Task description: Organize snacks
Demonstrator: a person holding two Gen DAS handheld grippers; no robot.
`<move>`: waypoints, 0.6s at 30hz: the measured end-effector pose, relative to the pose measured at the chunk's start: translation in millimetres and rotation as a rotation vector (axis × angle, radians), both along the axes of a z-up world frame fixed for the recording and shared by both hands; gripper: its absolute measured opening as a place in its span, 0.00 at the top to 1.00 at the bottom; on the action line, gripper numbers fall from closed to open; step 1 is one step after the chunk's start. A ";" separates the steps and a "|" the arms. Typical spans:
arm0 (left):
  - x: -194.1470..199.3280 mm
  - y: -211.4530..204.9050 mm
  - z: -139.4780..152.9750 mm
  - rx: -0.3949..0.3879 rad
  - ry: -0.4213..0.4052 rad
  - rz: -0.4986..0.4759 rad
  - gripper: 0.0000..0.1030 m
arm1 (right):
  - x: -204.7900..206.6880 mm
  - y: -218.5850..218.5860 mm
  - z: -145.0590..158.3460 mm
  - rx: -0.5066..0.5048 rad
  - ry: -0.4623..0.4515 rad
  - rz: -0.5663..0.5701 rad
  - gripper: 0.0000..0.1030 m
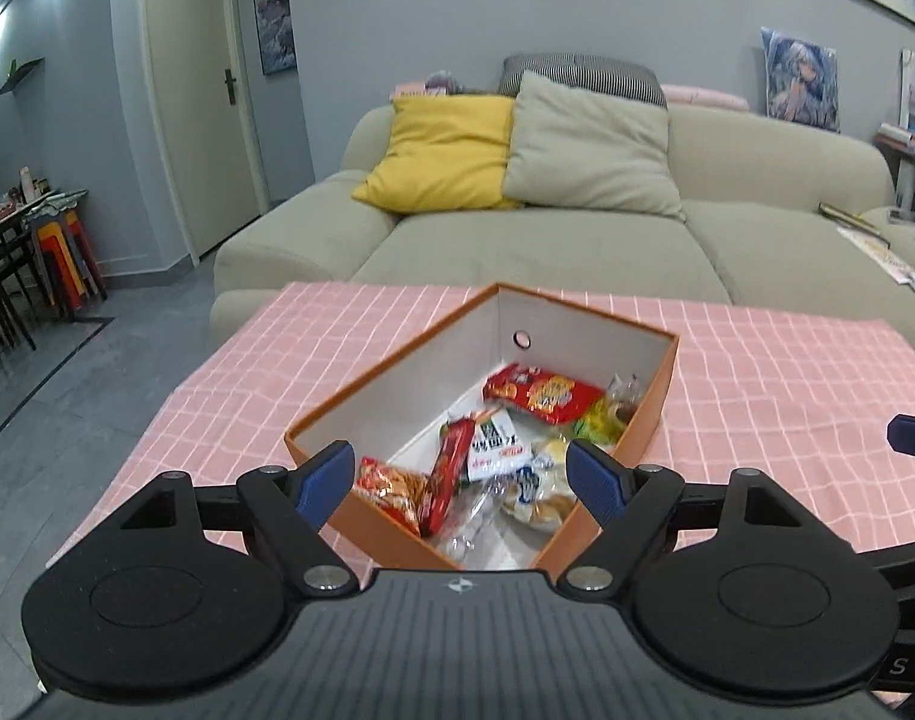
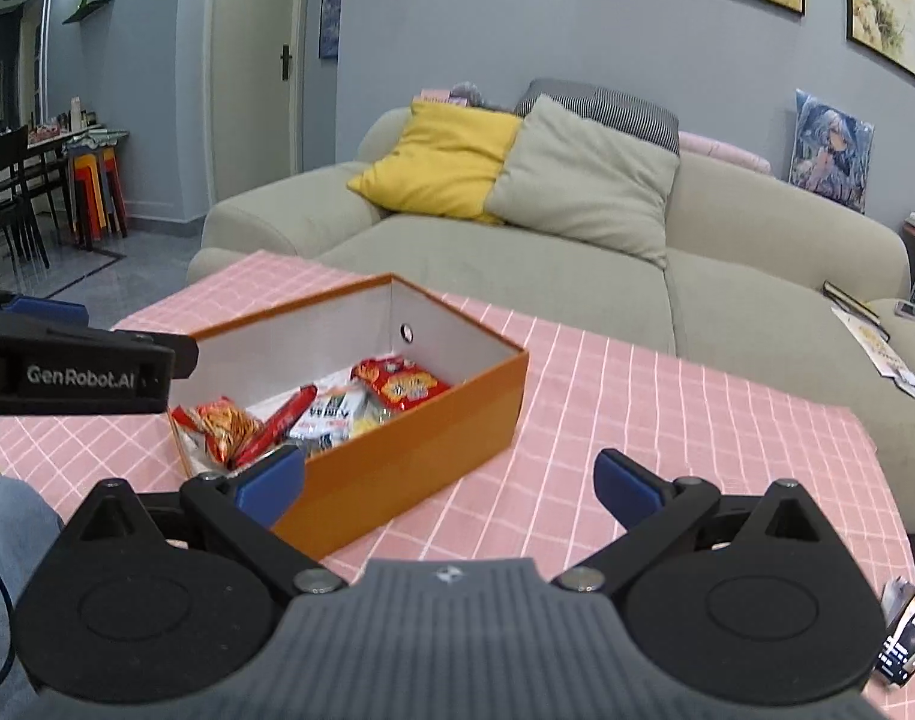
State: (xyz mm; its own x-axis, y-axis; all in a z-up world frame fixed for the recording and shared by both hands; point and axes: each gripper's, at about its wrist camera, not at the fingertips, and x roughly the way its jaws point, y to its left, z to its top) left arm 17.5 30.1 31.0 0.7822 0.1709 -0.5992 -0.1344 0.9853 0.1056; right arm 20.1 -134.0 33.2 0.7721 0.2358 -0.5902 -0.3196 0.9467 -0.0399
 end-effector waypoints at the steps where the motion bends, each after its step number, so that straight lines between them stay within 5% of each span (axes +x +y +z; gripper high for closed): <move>1: 0.0 -0.4 -0.9 -0.002 0.008 0.000 0.09 | -0.4 -0.1 -1.5 0.000 0.006 -0.003 0.04; 18: -6.7 -2.7 -0.5 -0.021 0.035 -0.004 0.09 | 0.7 -0.3 -5.6 0.022 0.036 -0.043 0.04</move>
